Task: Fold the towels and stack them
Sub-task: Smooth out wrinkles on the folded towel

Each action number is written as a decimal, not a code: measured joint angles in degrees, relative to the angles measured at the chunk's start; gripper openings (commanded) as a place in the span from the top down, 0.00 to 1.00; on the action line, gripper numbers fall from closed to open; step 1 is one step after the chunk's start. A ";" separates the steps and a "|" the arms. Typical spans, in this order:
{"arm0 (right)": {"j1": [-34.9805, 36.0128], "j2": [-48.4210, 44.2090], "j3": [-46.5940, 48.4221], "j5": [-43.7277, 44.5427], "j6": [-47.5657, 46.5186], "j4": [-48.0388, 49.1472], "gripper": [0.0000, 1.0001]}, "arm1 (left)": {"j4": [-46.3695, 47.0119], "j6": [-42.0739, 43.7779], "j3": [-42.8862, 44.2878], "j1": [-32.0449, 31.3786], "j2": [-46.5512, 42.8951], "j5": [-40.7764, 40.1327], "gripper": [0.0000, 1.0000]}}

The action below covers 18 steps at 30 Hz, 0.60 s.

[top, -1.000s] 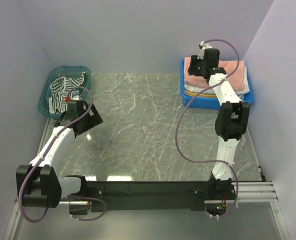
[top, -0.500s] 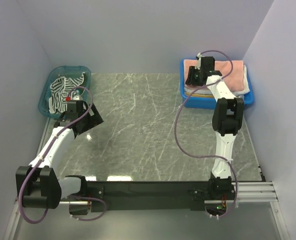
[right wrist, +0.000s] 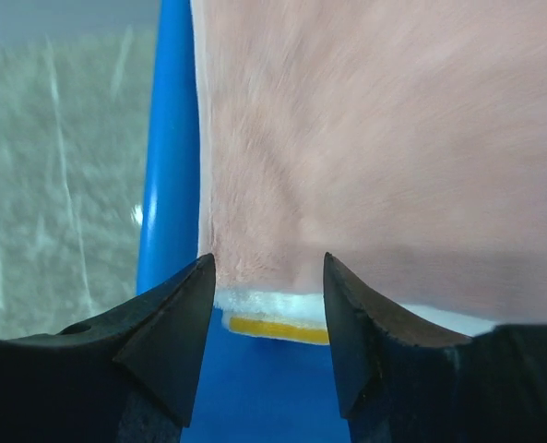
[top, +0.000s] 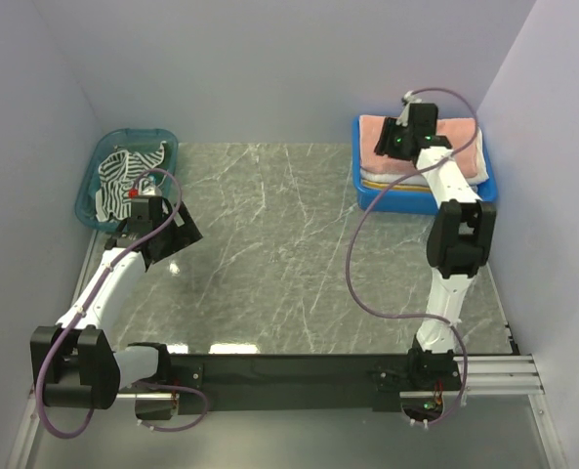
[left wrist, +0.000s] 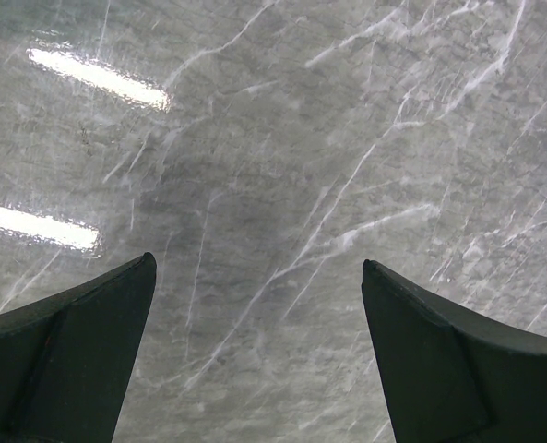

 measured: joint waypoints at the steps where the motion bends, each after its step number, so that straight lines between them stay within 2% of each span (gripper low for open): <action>1: -0.74 -1.75 -0.74 0.81 0.66 1.38 0.42 | -0.02 0.02 0.00 0.00 -0.02 -0.02 0.01; 5: -5.70 -7.21 -3.43 5.40 3.23 7.58 0.46 | -0.02 0.04 0.00 0.04 -0.02 0.00 0.01; 8: -9.64 -7.43 -3.43 9.22 4.46 11.32 0.46 | 0.00 0.04 0.00 0.04 -0.02 0.00 0.01; 18: -17.11 1.46 -5.57 15.28 10.01 12.44 0.47 | 0.00 0.09 0.00 0.04 -0.02 -0.02 0.01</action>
